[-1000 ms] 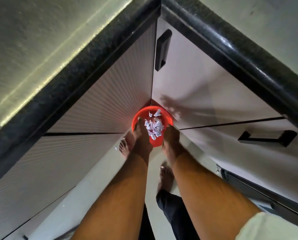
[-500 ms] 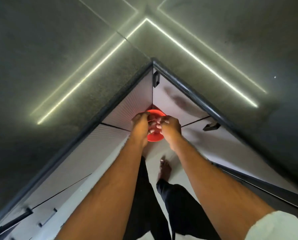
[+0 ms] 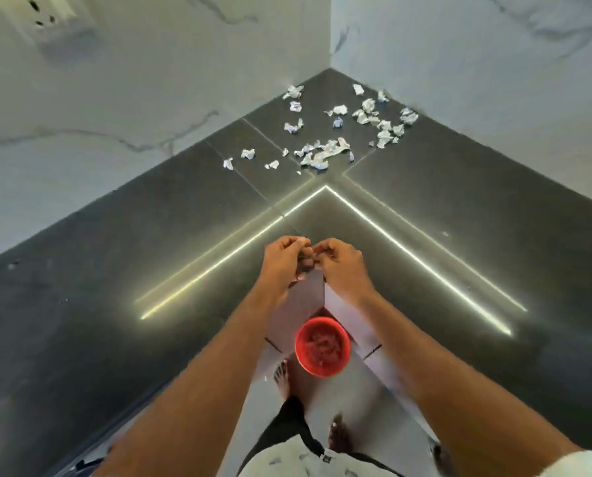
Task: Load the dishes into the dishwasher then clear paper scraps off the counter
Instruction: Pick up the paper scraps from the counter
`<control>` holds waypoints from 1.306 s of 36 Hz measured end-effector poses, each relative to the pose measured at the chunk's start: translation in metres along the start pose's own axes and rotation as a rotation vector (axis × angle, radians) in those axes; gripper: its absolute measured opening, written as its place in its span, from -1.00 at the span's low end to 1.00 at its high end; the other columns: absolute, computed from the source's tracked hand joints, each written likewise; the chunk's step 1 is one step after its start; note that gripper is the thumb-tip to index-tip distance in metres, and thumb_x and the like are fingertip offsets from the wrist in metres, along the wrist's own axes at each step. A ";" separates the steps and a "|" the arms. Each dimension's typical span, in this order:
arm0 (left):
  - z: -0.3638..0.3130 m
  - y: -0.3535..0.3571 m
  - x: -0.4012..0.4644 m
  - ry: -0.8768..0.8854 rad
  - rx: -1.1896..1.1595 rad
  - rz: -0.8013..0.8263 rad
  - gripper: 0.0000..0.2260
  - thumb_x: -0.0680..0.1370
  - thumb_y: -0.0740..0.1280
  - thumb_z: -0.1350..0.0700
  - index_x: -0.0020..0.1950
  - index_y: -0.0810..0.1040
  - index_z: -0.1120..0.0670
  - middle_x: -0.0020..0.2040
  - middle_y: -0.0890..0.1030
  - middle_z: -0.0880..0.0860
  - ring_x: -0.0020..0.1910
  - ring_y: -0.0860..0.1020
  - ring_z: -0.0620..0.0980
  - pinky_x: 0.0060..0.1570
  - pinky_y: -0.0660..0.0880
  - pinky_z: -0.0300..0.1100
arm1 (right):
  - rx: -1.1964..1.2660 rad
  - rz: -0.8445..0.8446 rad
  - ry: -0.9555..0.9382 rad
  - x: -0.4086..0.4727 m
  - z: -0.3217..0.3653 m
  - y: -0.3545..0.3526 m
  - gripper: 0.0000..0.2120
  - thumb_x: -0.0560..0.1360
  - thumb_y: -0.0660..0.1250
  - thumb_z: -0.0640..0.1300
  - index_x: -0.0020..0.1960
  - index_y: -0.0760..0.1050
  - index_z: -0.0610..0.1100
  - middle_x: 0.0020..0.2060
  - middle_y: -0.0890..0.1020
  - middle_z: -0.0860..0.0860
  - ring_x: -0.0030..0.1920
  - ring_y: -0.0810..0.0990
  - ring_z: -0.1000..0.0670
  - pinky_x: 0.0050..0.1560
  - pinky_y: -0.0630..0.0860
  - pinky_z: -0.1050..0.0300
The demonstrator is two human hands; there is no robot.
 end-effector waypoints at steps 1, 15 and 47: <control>-0.012 -0.001 0.001 0.012 -0.009 -0.005 -0.88 0.65 0.26 0.17 0.00 0.58 0.10 -0.26 0.62 0.02 -0.36 0.53 -0.03 -0.36 0.41 -0.20 | -0.007 0.007 -0.018 0.008 0.010 -0.005 -0.80 0.46 0.29 -0.21 -0.07 0.63 0.03 -0.21 0.69 0.08 -0.15 0.68 0.04 -0.13 0.64 0.01; -0.065 -0.018 0.074 -0.020 -0.035 -0.031 -0.88 0.65 0.27 0.09 0.04 0.57 0.09 -0.16 0.63 0.03 -0.26 0.55 -0.05 -0.27 0.44 -0.17 | -0.107 0.004 -0.074 0.104 0.058 -0.027 -0.86 0.54 0.33 -0.22 -0.04 0.59 0.00 -0.14 0.69 -0.01 -0.14 0.68 -0.02 -0.13 0.61 0.10; -0.082 -0.010 0.259 -0.173 -0.217 0.009 -0.87 0.66 0.26 0.10 0.09 0.56 0.12 -0.05 0.64 0.11 -0.15 0.64 0.04 -0.23 0.55 -0.13 | -0.896 0.023 -0.195 0.285 0.049 0.006 -0.88 0.54 0.33 -0.16 -0.03 0.64 -0.15 -0.05 0.57 -0.07 -0.03 0.59 -0.16 -0.06 0.55 -0.03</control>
Point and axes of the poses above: each hand's wrist, its own x-axis towards the middle knuckle, its own y-axis out of the palm, z = x × y, the point moved 4 cm from there along x, towards the middle knuckle
